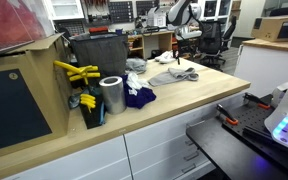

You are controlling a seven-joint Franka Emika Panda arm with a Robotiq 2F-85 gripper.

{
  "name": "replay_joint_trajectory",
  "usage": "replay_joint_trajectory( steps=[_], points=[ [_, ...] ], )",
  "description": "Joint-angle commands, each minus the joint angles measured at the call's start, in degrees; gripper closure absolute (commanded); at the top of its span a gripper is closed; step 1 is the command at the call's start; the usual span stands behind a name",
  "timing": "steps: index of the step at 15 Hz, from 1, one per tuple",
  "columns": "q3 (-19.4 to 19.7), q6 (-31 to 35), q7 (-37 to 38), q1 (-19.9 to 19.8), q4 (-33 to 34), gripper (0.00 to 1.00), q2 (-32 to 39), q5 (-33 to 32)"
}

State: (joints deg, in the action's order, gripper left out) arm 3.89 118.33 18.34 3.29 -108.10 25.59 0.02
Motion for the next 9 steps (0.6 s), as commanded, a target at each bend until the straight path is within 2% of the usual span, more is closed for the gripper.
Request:
replay_joint_trajectory(
  steps=[1,9],
  points=[
    [0.80,4.60,-2.23,-0.92,-5.60,0.00,-3.13,-2.93],
    [1.83,9.11,-4.39,-2.62,-9.25,0.00,-2.37,-5.94]
  ],
)
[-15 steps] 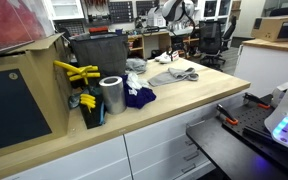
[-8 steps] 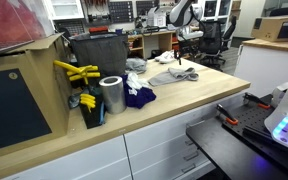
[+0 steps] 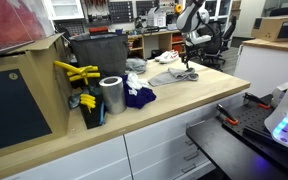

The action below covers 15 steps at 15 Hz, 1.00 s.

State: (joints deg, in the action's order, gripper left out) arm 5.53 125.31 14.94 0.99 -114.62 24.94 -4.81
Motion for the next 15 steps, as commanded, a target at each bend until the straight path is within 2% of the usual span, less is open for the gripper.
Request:
replay_joint_trajectory(
  steps=[1,7,8,10,15],
  points=[
    [0.33,2.83,-0.83,-0.31,-2.95,0.00,-1.55,-1.29],
    [0.54,5.58,-0.36,-0.39,-3.48,0.00,-0.98,-1.69],
    [0.64,6.16,-0.01,-0.33,-3.66,0.25,-0.86,-1.77],
    [0.66,7.08,-0.03,-0.35,-3.98,0.34,-0.74,-1.71],
    [0.53,9.34,-0.30,-0.33,-4.89,0.73,-1.13,-1.45]
  ],
)
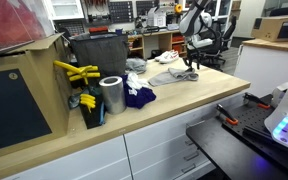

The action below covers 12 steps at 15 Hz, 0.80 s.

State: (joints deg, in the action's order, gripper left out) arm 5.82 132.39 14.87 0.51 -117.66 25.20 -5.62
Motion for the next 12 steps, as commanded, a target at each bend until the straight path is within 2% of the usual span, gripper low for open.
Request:
replay_joint_trajectory(
  steps=[1,4,12],
  points=[
    [0.23,2.59,-0.29,0.16,-2.00,0.80,-1.58,-0.63],
    [0.09,3.98,-0.69,0.23,-2.45,1.00,-2.46,-0.60],
    [-0.13,5.36,-1.40,0.14,-3.93,1.00,-4.87,-0.45]
  ],
)
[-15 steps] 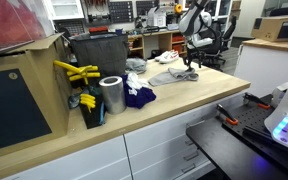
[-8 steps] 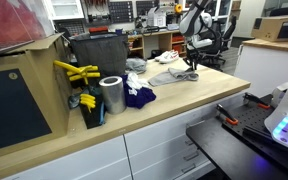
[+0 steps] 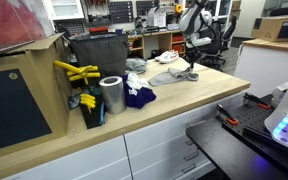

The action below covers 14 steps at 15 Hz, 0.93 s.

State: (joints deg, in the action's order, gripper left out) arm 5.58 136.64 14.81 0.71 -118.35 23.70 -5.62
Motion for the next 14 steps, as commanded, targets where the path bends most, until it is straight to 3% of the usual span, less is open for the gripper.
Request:
replay_joint_trajectory(
  steps=[1,9,14],
  points=[
    [0.40,0.71,-1.33,-0.16,-3.46,1.00,-3.81,-0.79],
    [6.10,-0.91,1.74,-0.45,-5.01,1.00,-8.27,-11.43],
    [6.93,-0.44,1.85,-0.78,-4.53,1.00,-10.10,-17.37]
  ],
)
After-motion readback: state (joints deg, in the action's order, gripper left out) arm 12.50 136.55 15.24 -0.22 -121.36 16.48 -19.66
